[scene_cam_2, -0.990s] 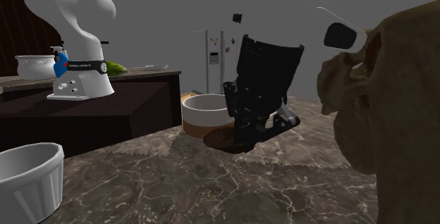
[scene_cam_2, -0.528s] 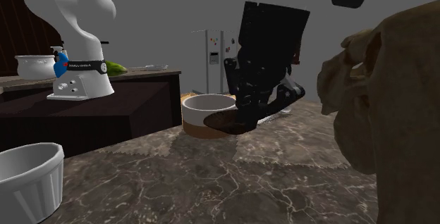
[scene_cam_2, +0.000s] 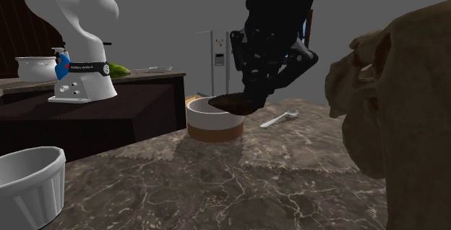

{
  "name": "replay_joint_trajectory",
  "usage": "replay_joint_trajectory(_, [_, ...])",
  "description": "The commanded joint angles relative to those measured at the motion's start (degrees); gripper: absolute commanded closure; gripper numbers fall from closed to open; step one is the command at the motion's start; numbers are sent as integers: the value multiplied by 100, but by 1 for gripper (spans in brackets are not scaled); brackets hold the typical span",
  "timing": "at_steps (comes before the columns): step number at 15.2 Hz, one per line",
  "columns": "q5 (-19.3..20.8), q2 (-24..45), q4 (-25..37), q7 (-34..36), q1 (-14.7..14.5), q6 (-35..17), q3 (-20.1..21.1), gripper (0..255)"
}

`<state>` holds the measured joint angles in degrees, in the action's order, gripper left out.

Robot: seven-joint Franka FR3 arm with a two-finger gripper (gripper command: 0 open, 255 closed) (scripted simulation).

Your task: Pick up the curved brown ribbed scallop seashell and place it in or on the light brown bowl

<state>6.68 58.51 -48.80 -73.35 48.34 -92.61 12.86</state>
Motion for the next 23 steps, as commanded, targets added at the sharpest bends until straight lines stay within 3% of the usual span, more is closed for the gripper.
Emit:
replay_joint_trajectory(1, [-6, -57, 54, -3, 2, 113, 4, 255])
replay_joint_trajectory(4, [-10, -82, 171, -3, -8, 252, 7, 255])
replay_joint_trajectory(7, [-104, -1170, -1711, 228, 101, -532, 136, 255])
replay_joint_trajectory(12, [-281, -2338, -3595, 547, 115, -1261, 330, 255])
replay_joint_trajectory(20, [-700, -3855, -5767, 1060, -36, -1996, 716, 255])
replay_joint_trajectory(23, [-663, -3735, -5845, 1067, -53, -2189, 697, 255])
